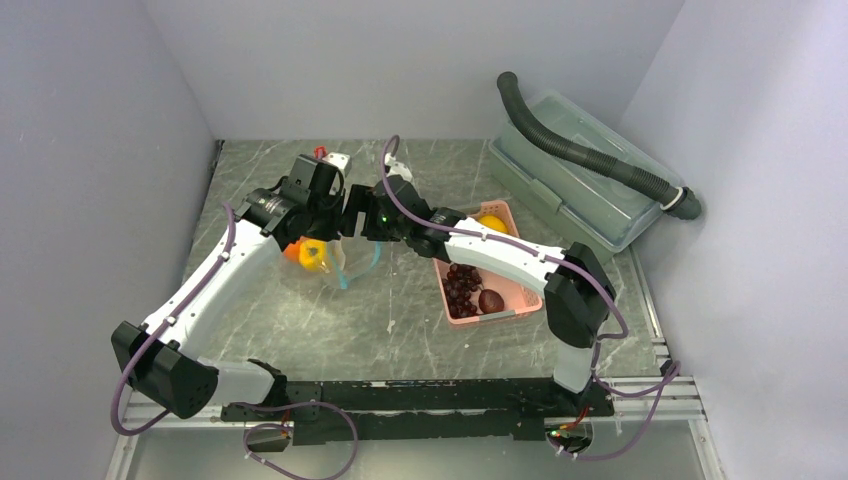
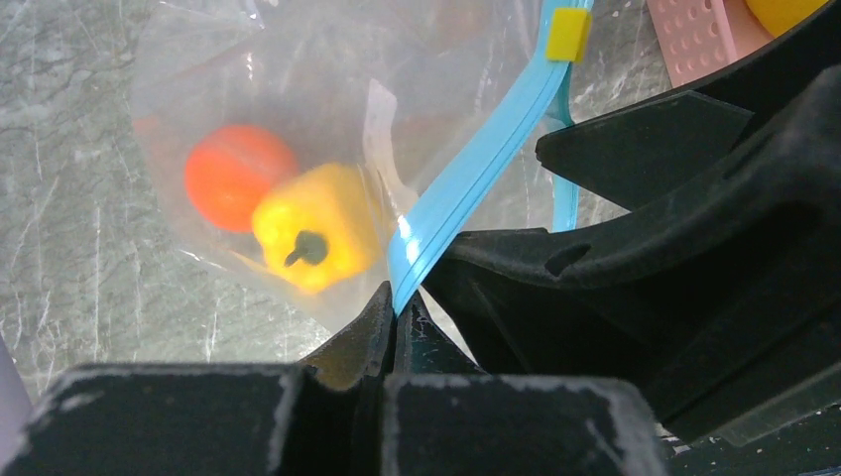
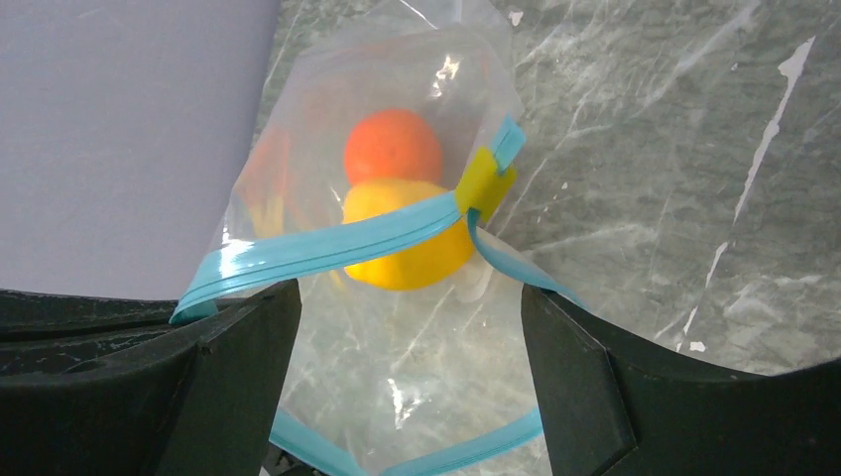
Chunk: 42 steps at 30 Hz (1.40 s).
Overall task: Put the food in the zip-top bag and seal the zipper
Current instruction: Place the fake vegetable in the zipper food storage bag, then pick up the fake fruit from the bin.
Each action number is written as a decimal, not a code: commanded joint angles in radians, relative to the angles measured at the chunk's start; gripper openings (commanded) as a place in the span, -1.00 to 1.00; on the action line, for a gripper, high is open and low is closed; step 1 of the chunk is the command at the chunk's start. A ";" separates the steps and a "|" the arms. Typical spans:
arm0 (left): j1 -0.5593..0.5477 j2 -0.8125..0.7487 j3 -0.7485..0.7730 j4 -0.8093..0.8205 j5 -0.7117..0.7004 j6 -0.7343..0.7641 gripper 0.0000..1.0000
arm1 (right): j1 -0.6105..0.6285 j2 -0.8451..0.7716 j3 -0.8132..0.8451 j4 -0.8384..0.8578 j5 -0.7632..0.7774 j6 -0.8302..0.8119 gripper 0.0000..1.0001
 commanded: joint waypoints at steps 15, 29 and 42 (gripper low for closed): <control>0.000 -0.007 -0.004 0.027 0.004 -0.006 -1.00 | -0.006 -0.185 -0.127 0.057 -0.068 -0.090 0.55; 0.001 -0.007 -0.003 0.028 0.009 -0.004 -1.00 | -0.006 -0.291 -0.204 -0.054 0.077 -0.199 0.43; 0.000 -0.002 -0.001 0.028 0.016 -0.006 -1.00 | -0.055 -0.400 -0.250 -0.255 0.317 -0.384 0.44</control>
